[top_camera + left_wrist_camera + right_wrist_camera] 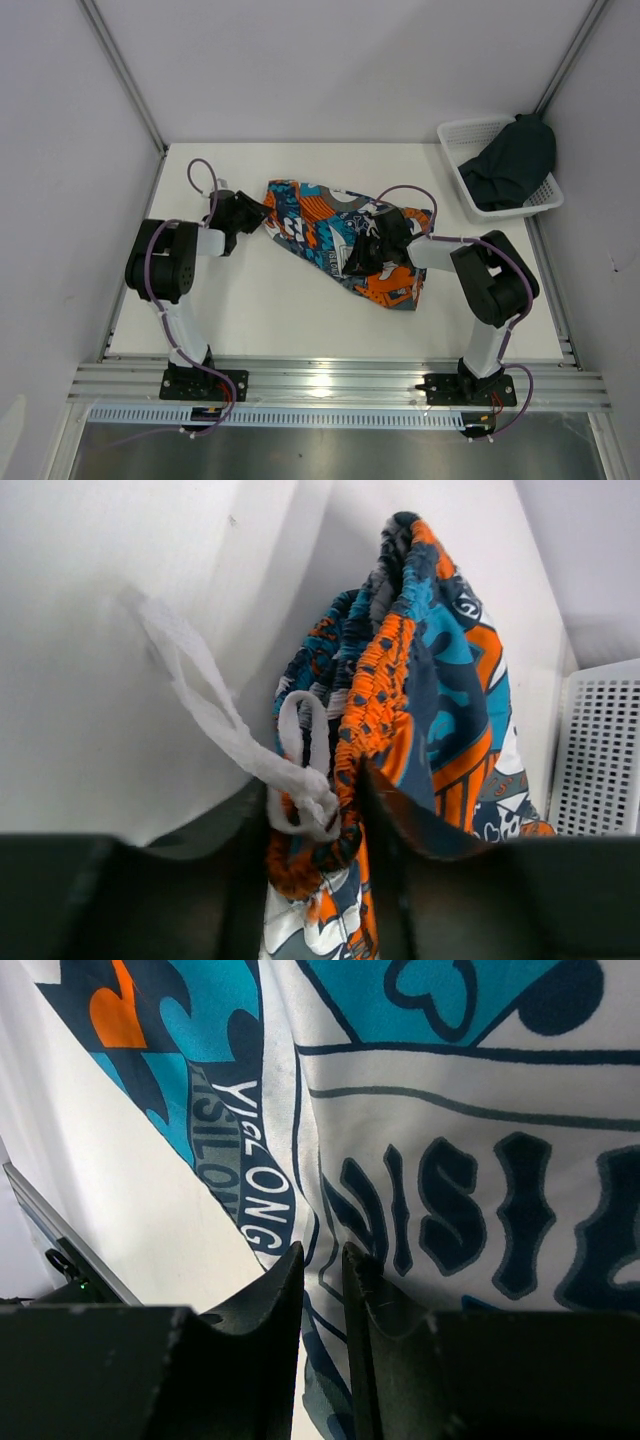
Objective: Fold and stack the shorts
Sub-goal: Fold the shorts
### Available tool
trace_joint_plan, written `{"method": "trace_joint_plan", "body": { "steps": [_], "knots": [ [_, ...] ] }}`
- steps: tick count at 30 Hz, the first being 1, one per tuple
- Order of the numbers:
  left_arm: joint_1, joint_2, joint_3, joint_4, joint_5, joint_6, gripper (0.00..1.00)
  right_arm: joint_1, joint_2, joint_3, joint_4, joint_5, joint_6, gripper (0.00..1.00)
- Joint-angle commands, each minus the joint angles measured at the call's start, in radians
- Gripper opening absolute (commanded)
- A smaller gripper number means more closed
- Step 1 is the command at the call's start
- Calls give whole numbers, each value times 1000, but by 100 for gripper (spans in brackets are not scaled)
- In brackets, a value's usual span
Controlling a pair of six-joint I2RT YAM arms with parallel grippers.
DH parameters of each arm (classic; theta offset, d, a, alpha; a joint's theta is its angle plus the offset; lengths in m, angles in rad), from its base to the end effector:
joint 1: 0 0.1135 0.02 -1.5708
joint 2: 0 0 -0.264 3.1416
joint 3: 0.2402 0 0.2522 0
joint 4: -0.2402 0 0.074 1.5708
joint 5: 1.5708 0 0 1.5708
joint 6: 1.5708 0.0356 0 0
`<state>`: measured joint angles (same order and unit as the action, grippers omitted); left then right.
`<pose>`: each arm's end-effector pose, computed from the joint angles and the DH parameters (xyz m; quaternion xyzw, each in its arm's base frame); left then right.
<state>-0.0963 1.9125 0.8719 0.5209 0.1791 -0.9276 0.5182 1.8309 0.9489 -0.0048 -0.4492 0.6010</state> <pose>0.3764 -0.0427 0.1271 -0.3068 0.8063 -0.3122 0.3977 0.3024 0.1902 0.1354 -0.0366 0.9207 0.3514 0.1657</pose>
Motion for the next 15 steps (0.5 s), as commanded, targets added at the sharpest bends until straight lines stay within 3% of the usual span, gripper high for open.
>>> {"method": "trace_joint_plan", "body": {
  "steps": [1,4,5,6,15],
  "knots": [
    [-10,-13,-27,105,-9,-19,37,-4,-38,-4,-21,26,-17,25],
    [4,-49,-33,76,-12,4,15,-3,-39,-10,-23,27,-24,24],
    [19,-58,-34,70,-7,10,3,-1,-39,-13,-26,29,-27,24],
    [29,-66,-40,64,3,19,0,2,-39,-13,-32,32,-32,23],
    [93,-197,-151,25,69,127,0,5,-62,-58,-66,58,-53,25]
  ]
}}
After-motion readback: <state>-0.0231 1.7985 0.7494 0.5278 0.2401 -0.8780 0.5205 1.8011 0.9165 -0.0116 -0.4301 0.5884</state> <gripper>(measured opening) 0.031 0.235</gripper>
